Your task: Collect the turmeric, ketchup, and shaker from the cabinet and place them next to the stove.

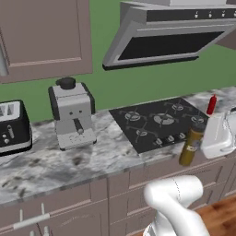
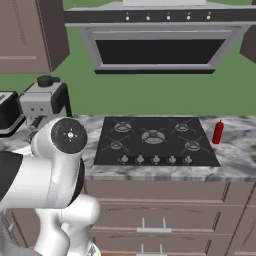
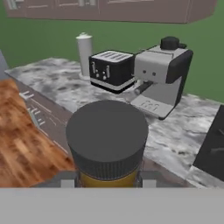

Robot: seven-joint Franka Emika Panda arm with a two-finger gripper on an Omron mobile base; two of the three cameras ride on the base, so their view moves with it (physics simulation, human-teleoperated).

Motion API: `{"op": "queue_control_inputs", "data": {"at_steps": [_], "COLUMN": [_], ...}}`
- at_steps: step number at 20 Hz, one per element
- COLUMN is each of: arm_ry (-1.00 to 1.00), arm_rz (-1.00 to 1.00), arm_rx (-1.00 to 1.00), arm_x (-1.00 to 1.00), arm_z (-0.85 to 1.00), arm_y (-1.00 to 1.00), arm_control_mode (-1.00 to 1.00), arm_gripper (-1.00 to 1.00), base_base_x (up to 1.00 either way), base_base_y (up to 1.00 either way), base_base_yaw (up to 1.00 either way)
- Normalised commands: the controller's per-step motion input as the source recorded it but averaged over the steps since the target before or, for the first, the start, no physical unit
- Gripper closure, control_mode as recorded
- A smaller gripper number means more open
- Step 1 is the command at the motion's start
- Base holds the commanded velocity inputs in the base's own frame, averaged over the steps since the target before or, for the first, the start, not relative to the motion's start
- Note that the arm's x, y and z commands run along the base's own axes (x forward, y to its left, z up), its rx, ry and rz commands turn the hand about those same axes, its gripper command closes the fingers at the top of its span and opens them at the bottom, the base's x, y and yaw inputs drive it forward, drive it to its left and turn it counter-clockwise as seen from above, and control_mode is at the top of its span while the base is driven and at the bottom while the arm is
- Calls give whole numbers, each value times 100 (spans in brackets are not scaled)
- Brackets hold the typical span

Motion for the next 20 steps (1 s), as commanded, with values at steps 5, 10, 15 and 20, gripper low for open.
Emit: {"op": "queue_control_inputs", "data": {"at_steps": [5,10,15,20], "arm_ry": [-14,-8,0,0], "arm_rz": [24,17,10,1], "arm_rx": [9,2,-1,-7], "arm_x": [78,75,72,59], "arm_z": [4,0,-23,-27], "arm_y": [-1,11,23,44], "arm_control_mode": [-100,-100,-100,-100], "arm_gripper": [100,100,100,100], "base_base_x": [0,0,0,0], "base_base_y": [0,0,0,0], "base_base_yaw": [0,0,0,0]}}
